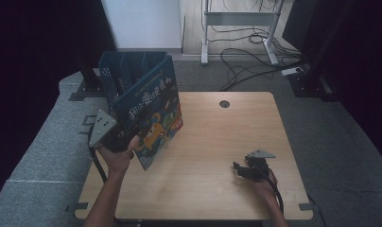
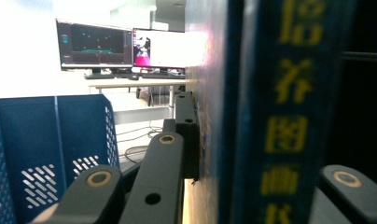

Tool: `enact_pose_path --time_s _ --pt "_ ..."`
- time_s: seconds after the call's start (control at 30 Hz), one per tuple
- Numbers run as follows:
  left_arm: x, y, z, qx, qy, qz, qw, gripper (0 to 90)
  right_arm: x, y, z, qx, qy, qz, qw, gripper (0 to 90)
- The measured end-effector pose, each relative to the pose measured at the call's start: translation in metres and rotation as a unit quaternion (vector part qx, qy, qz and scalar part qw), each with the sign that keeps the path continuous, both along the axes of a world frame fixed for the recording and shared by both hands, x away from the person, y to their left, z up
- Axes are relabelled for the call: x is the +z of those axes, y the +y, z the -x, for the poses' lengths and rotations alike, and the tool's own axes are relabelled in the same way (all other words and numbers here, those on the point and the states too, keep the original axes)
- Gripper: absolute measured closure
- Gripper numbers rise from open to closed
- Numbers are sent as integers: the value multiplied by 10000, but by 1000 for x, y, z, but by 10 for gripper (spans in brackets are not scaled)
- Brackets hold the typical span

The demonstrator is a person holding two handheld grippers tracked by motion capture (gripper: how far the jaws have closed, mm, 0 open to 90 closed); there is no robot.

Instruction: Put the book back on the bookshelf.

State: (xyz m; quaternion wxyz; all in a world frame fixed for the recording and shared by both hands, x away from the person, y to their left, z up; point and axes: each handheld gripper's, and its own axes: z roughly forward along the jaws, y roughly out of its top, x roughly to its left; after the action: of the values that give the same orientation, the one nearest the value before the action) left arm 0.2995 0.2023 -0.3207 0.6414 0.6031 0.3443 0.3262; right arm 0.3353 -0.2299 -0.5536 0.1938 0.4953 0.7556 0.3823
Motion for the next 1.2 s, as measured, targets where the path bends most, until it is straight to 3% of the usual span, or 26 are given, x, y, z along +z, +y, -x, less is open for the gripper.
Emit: enact_pose_path --time_s 0.73,1.2 --pt "11 29 -6 401 -37 134 9991 826 0 -1 0 -41 11 -33 10000 362" --pt "15 33 -18 832 -97 128 9964 826 0 -2 -1 -66 15 -68 10000 362"
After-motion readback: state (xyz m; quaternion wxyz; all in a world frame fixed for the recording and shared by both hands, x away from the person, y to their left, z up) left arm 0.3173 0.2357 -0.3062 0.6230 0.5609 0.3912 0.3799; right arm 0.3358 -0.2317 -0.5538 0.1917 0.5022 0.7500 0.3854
